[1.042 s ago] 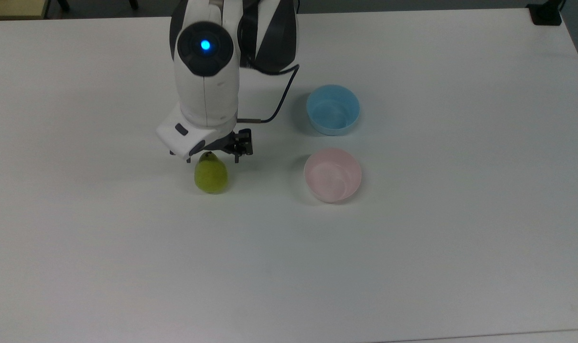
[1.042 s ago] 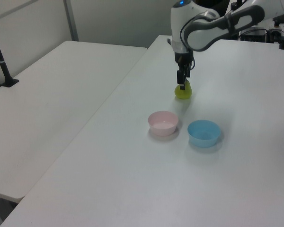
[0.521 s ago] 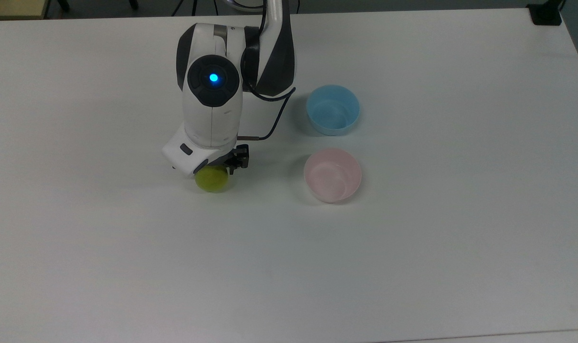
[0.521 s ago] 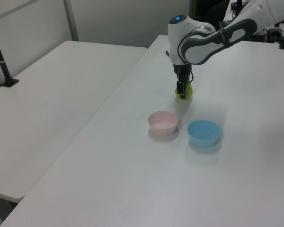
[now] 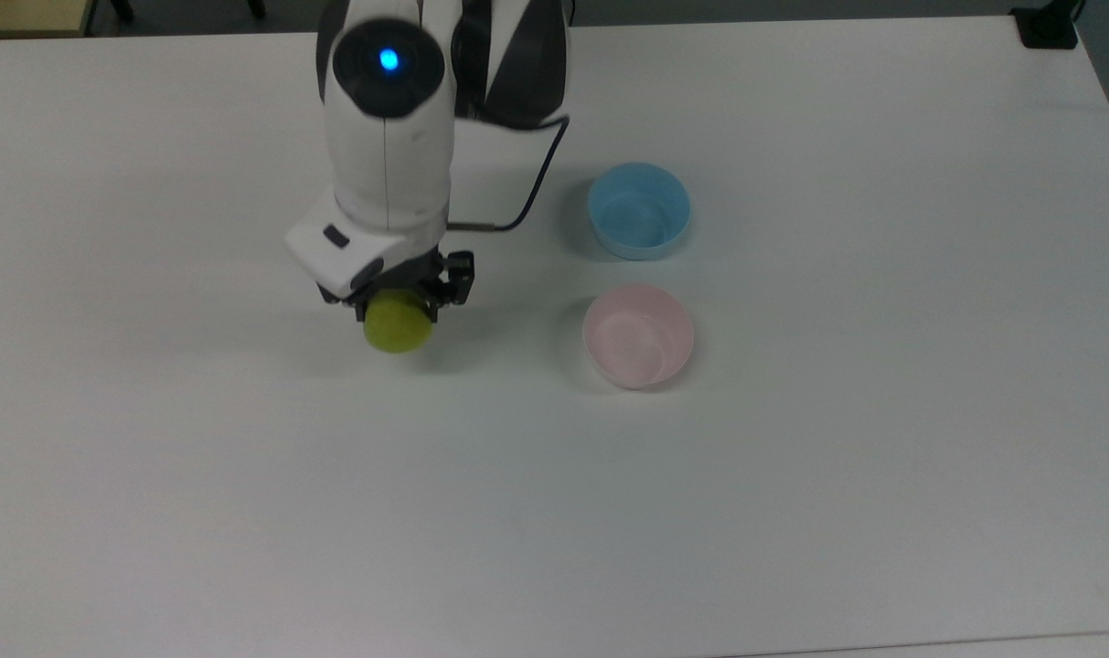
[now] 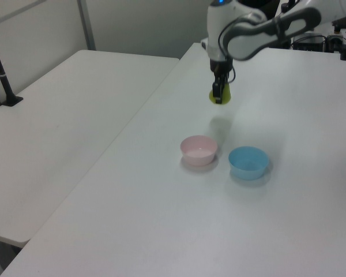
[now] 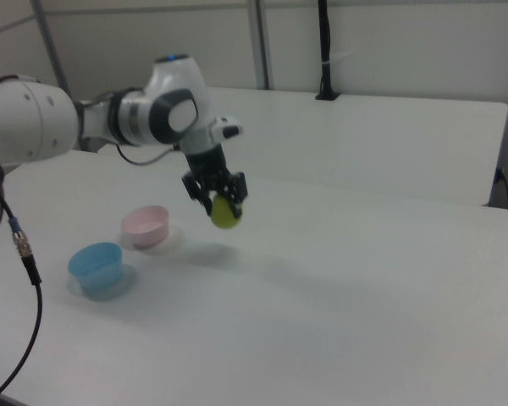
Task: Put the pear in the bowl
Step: 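Carry the pear over the pink bowl and lower it inside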
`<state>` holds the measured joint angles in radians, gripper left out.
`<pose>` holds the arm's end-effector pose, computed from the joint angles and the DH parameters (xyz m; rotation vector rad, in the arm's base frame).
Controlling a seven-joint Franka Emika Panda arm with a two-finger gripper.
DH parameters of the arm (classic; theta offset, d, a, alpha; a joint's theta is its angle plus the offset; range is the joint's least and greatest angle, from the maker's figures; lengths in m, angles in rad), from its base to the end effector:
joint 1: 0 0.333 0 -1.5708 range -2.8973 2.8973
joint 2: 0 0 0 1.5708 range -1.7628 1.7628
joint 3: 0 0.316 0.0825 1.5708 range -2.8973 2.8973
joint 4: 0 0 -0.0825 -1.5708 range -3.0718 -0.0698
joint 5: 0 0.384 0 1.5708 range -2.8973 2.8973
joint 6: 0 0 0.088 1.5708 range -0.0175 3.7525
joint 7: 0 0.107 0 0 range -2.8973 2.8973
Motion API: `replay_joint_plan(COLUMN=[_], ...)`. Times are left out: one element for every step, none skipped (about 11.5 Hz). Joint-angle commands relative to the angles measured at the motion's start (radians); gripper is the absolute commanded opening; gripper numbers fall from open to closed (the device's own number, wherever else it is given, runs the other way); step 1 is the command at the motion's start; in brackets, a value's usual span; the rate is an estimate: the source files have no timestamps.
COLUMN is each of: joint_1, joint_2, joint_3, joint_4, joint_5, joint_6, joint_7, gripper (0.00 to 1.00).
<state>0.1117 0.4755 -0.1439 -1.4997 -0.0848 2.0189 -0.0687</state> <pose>0.6958 -0.0119 0.4012 2.9932 0.1330 0.0610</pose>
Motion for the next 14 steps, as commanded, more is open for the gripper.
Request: replay_joint_plan(joint_1=[0.107,0.150,0.195,0.239,0.271,0.290,0.313,0.328,0.341,0.347,0.350,0.352,0.352,0.352], joint_2=[-0.051,-0.051,-0.051,-0.043,-0.032,-0.012,0.003,0.027,0.052,0.073,0.089,0.092,0.106,0.109], joint_3=[-0.052,-0.063,-0.062,-0.059,-0.053,-0.049,-0.049,-0.046,-0.040,-0.040,-0.040,-0.040,-0.040,-0.040], joint_4=[0.065,0.076,0.081,0.079,0.078,0.076,0.076,0.078,0.078,0.078,0.076,0.072,0.072,0.072], joint_5=[0.095,0.127,0.135,0.135,0.135,0.135,0.134,0.132,0.128,0.125,0.123,0.120,0.109,0.109], joint_6=[-0.095,-0.113,-0.121,-0.118,-0.109,-0.106,-0.101,-0.077,-0.053,-0.040,-0.034,-0.031,-0.031,-0.031], joint_7=[-0.005,0.012,0.036,0.076,0.113,0.147,0.176,0.196,0.213,0.220,0.221,0.221,0.222,0.222], gripper=[0.31,0.31,0.32,0.32,0.32,0.32,0.32,0.34,0.36,0.37,0.40,0.44,0.54,0.67])
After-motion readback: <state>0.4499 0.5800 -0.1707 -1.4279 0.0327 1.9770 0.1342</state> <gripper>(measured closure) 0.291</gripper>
